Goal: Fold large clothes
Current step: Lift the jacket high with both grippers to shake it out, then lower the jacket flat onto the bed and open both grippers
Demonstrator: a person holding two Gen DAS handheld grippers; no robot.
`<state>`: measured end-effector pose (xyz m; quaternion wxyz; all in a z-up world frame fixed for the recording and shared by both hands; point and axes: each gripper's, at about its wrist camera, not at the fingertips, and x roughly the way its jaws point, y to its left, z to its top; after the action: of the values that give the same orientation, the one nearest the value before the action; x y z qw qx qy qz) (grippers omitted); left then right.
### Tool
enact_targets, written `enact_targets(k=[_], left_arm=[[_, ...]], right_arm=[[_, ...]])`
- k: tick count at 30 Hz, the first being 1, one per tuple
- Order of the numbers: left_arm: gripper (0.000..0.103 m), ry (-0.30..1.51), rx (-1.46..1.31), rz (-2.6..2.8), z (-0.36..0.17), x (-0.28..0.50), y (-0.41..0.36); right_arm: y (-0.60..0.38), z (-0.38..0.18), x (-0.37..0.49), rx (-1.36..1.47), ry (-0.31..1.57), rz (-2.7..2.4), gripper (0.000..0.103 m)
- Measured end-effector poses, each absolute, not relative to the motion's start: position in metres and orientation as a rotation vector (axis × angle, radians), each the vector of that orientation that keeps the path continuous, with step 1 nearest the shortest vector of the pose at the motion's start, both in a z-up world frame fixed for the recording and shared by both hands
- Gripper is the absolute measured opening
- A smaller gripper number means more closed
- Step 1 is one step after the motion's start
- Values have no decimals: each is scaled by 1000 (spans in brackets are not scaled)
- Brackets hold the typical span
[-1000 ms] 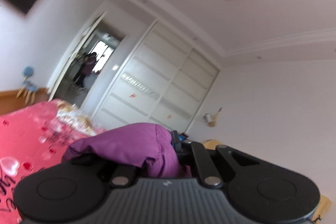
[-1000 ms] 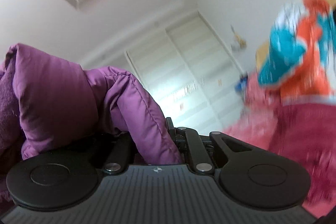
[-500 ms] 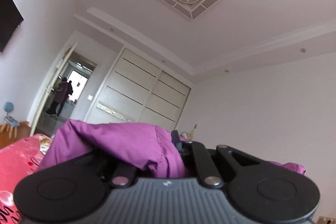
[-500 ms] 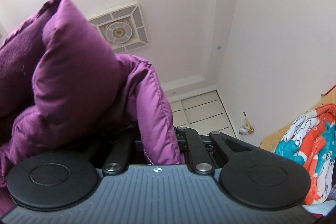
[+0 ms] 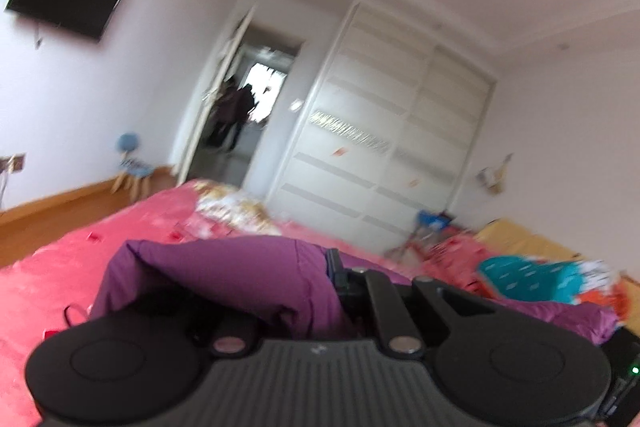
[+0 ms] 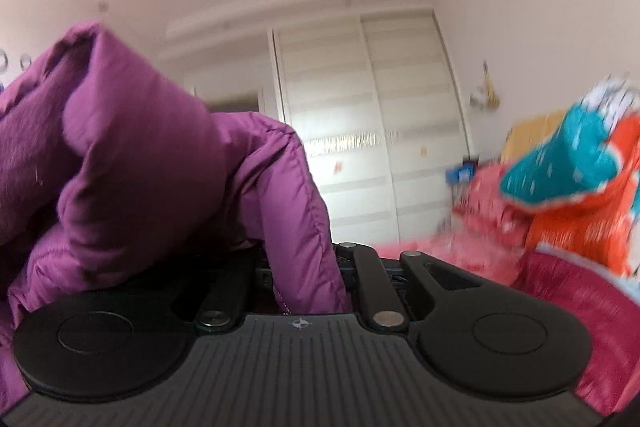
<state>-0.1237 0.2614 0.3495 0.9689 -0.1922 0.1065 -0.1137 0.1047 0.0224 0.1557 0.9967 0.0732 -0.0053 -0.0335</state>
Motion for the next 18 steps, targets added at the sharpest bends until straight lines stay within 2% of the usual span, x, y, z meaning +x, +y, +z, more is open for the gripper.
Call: enact_targets(k=[12, 18], left_arm=[[7, 430, -343, -103, 253, -1, 261], [8, 495, -261, -57, 215, 36, 252]], right_arm=[[-2, 79, 213, 143, 213, -109, 13], [-9, 58, 251, 100, 284, -128, 18]])
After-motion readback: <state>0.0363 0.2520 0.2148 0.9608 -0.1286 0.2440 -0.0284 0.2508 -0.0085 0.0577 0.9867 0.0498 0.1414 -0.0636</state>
